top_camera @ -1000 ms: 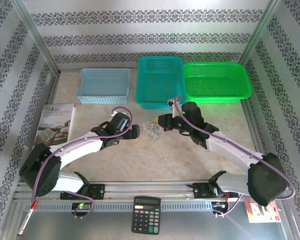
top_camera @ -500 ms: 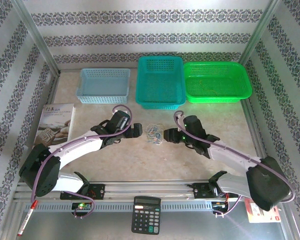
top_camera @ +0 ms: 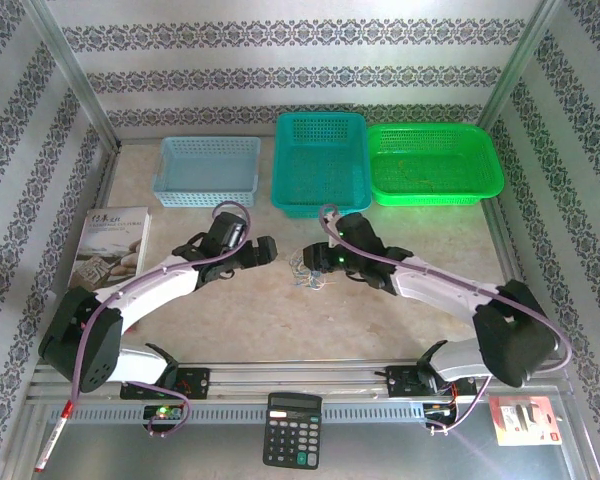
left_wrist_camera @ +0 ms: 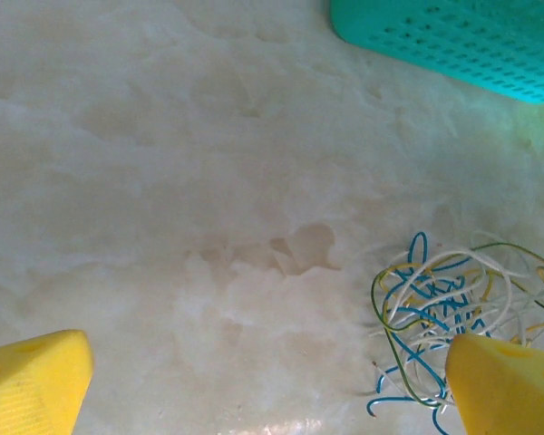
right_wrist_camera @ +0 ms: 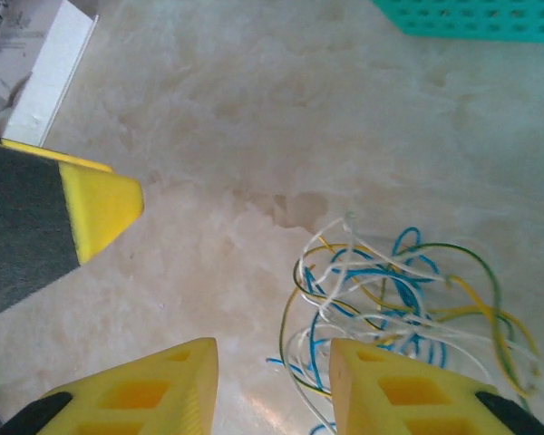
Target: Untangle the cables
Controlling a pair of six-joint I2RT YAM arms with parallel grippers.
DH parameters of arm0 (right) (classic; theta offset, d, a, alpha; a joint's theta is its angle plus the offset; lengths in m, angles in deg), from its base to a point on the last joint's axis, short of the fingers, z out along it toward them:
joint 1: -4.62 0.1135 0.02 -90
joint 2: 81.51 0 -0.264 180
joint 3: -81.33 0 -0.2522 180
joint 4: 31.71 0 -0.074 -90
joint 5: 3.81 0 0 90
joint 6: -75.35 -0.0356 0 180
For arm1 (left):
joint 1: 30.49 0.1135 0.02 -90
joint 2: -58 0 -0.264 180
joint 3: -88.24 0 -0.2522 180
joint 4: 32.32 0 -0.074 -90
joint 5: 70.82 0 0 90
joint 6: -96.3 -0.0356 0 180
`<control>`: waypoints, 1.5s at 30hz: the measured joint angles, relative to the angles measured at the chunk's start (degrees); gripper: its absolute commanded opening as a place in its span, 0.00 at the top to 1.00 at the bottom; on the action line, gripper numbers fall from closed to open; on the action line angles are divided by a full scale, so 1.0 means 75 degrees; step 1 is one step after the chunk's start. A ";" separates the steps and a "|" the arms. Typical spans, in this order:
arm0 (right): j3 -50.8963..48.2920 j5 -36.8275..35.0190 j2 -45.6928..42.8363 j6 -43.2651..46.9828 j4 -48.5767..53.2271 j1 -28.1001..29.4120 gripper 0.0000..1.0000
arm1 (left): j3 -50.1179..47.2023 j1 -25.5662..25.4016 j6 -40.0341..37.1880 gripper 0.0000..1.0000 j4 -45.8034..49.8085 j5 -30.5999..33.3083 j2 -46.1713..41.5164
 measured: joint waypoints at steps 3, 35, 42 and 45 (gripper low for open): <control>0.0326 -0.0163 0.0460 -0.0070 0.0140 0.0128 0.67 | 0.0003 0.0184 -0.0003 0.00 0.0000 -0.0143 -0.0003; 0.1212 -0.0562 0.1472 0.0090 0.0714 0.0146 1.00 | -0.0108 0.0411 0.0318 0.00 -0.0093 -0.0568 -0.0755; 0.0128 0.0289 -0.0262 0.0644 -0.0475 -0.0015 1.00 | -0.0131 0.0458 0.0603 0.00 -0.0452 -0.1122 -0.0883; -0.0242 0.0568 -0.0350 0.0667 -0.0860 -0.0259 1.00 | -0.0157 0.0458 0.0659 0.00 -0.0667 -0.1408 -0.0880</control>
